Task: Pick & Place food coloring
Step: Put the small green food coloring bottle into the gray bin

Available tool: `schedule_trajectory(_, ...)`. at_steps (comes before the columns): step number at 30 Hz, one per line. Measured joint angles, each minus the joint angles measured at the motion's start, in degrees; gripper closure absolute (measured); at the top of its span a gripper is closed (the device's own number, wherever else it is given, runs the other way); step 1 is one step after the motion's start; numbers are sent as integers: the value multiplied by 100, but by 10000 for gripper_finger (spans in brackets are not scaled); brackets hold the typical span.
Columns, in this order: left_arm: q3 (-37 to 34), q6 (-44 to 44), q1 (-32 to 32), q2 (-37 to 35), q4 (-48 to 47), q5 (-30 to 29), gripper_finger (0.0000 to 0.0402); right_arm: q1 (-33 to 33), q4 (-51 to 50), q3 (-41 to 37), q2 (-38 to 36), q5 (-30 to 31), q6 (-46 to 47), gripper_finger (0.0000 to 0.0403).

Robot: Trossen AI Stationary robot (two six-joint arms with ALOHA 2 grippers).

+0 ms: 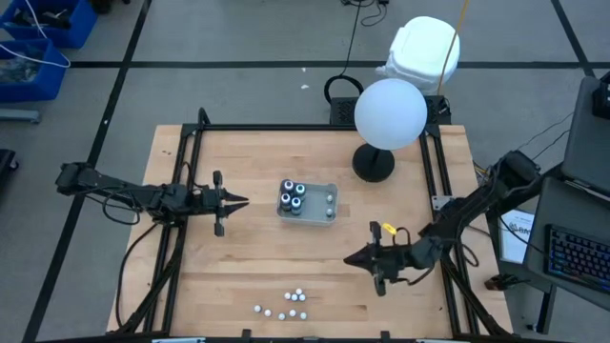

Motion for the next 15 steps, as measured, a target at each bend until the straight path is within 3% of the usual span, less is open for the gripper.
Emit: schedule_trajectory(15,0,0,0,0,0,-2,350,-2,-4,524,536,9,101,403)
